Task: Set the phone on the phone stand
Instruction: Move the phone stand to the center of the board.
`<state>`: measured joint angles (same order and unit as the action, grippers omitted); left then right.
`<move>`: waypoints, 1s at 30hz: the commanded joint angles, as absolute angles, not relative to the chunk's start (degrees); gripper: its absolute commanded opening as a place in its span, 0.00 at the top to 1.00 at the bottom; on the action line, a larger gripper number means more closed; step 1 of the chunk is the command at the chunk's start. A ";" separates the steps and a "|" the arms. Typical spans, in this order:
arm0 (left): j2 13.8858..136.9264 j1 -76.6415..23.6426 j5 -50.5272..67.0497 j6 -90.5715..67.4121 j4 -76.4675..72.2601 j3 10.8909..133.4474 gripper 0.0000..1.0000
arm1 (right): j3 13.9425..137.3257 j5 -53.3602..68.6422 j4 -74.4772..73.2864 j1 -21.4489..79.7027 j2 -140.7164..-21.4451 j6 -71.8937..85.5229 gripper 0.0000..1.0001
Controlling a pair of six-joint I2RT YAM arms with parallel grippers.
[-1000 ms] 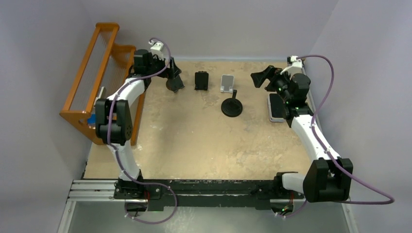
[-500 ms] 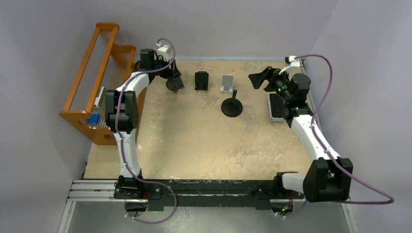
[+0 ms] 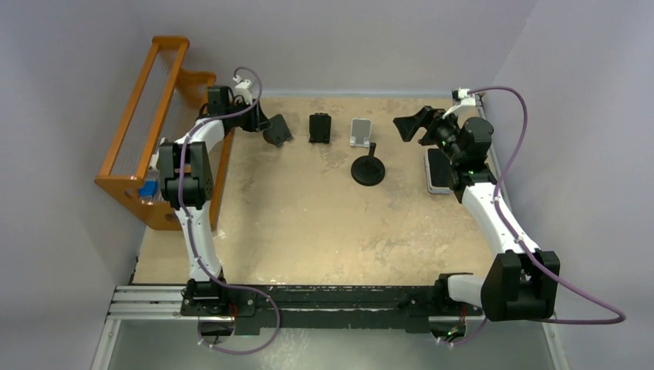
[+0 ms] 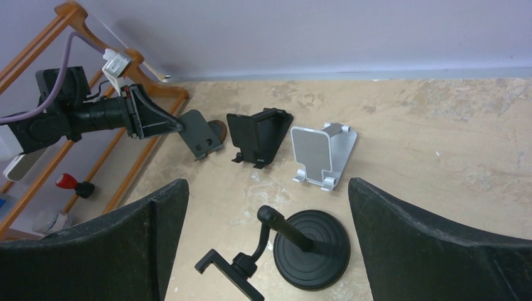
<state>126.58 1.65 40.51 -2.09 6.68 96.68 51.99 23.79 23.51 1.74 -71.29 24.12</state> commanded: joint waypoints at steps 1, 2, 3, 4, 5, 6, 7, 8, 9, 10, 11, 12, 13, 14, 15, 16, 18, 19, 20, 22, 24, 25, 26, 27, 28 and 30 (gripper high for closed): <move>128.26 2.45 46.44 -4.11 3.13 96.32 0.83 | 51.87 25.58 26.80 1.50 -71.10 23.42 0.01; 128.55 2.46 47.21 -4.54 2.77 96.26 0.90 | 51.86 25.53 26.75 1.54 -71.10 23.42 0.01; 128.66 2.49 47.97 -4.90 2.47 96.20 0.93 | 51.86 25.55 26.78 1.54 -71.03 23.46 0.01; 128.67 2.54 48.59 -5.18 2.12 96.04 0.95 | 51.87 25.57 26.80 1.53 -70.95 23.42 0.01; 128.63 2.55 49.32 -5.40 1.80 95.87 0.99 | 51.86 25.58 26.70 1.58 -70.93 23.40 0.01; 128.41 2.55 49.84 -5.65 1.50 95.62 1.00 | 51.86 25.55 26.66 1.56 -70.82 23.38 0.01; 128.07 2.55 50.32 -5.78 1.17 95.17 1.00 | 51.83 25.50 26.63 1.57 -70.84 23.36 0.01; 127.59 2.55 50.70 -5.82 0.93 94.76 1.00 | 51.78 25.49 26.71 1.57 -70.91 23.32 0.01; 127.05 2.55 50.93 -5.76 0.88 94.29 1.00 | 51.86 25.57 26.70 1.50 -70.87 23.34 0.01; 126.44 2.55 50.83 -5.60 0.90 93.79 1.00 | 51.90 25.70 26.72 1.50 -70.89 23.42 0.01; 125.58 2.57 50.76 -5.24 1.33 93.25 1.00 | 51.86 25.81 26.71 1.54 -70.92 23.46 0.01; 124.69 2.63 50.47 -4.86 1.74 92.54 1.00 | 51.79 25.72 26.71 1.58 -70.80 23.51 0.01; 123.51 2.64 49.91 -4.64 1.83 91.39 1.00 | 51.75 25.52 26.65 1.56 -70.69 23.62 0.01; 122.16 2.56 49.39 -4.59 1.72 90.04 1.00 | 51.50 24.84 26.71 1.56 -70.48 23.84 0.01; 120.77 2.61 48.71 -4.62 1.45 88.38 1.00 | 51.05 23.46 26.84 1.53 -70.26 24.15 0.01; 119.29 2.65 48.10 -4.76 1.04 86.75 1.00 | 50.61 22.04 26.84 1.57 -69.92 24.53 0.01; 116.51 2.72 47.03 -5.11 0.80 82.96 1.00 | 49.42 18.37 26.91 1.58 -68.82 25.07 0.01; 115.17 2.68 46.41 -5.35 -0.68 81.23 1.00 | 48.86 16.34 26.70 1.65 -68.33 25.25 0.01; 113.93 2.70 46.01 -5.44 -1.35 79.43 1.00 | 48.59 13.85 25.49 1.62 -67.96 25.30 0.01; 111.90 2.80 45.54 -5.61 -2.16 75.96 1.00 | 48.54 9.17 22.89 1.66 -67.60 25.23 0.01; 110.12 2.96 45.28 -5.82 -3.52 73.95 1.00 | 48.48 7.84 20.89 1.60 -67.59 25.10 0.01; 109.79 3.05 45.12 -5.91 -3.44 73.77 1.00 | 48.48 7.14 20.23 1.65 -67.59 25.20 0.01; 109.63 3.16 44.84 -6.01 -2.75 73.91 1.00 | 48.58 5.08 19.37 1.67 -67.59 25.44 0.01; 109.48 3.16 44.33 -6.06 -1.49 74.26 1.00 | 48.83 3.06 18.18 1.61 -67.59 25.75 0.01; 109.06 3.16 43.85 -6.06 -0.45 74.42 1.00 | 48.98 0.73 16.53 1.66 -67.59 25.99 0.01; 107.53 3.16 43.12 -5.73 -0.14 73.32 1.00 | 49.13 -3.80 12.61 1.55 -67.74 27.94 0.01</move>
